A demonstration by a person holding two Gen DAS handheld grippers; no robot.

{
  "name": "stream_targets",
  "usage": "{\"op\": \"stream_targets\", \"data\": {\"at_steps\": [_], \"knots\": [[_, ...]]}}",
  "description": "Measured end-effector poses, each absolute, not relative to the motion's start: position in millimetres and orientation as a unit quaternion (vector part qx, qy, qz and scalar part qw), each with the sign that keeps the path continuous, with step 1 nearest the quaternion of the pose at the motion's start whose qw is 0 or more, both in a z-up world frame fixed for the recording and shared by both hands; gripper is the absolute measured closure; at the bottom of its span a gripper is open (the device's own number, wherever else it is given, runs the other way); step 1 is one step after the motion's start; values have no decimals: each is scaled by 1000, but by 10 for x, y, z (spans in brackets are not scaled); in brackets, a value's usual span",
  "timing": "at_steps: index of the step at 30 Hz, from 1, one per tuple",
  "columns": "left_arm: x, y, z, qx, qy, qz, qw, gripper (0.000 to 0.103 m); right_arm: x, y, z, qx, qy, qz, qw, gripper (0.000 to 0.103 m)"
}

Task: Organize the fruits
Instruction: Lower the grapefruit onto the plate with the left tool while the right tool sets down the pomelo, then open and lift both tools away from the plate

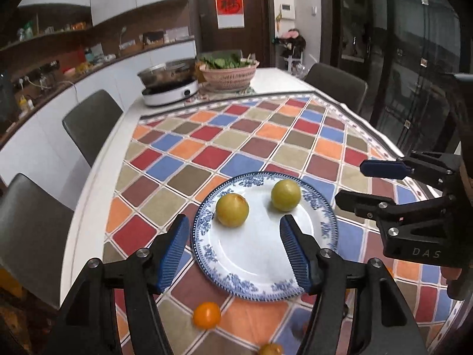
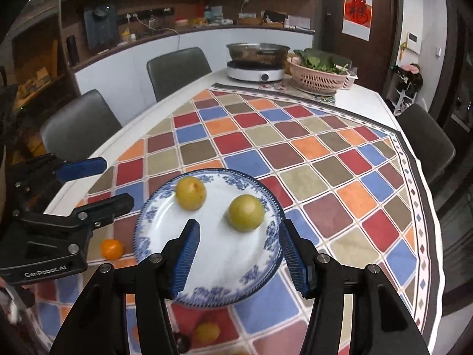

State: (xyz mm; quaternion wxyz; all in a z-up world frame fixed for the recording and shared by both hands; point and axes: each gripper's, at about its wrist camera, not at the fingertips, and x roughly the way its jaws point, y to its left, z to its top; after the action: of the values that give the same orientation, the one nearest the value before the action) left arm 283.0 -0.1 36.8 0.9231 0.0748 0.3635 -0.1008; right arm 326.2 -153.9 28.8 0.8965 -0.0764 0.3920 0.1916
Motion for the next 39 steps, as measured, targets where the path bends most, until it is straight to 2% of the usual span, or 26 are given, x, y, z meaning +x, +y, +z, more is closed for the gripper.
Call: {"op": "stream_targets", "data": {"at_steps": [2,5,12,15,30,39], "knots": [[2660,3,453,76,347,-102,929,40,3134,-1548,338,-74,385,193,899,47],[2427,17,542,75,329,-98,936,37,2936,-1553,406,-70,375,190,904,40],[1990,64,595,76,312,-83,943,34,2449,-1535,494,-84,348,179,916,39],[1806,114,548,66,311,-76,945,31,2259,-1559,485,-84,344,157,922,32],[1166,170,84,32,357,-49,932,31,1673,-1818,96,-67,390,74,915,32],[1060,81,-255,81,376,-22,923,31,1507,-1993,-134,-35,403,36,914,32]]}}
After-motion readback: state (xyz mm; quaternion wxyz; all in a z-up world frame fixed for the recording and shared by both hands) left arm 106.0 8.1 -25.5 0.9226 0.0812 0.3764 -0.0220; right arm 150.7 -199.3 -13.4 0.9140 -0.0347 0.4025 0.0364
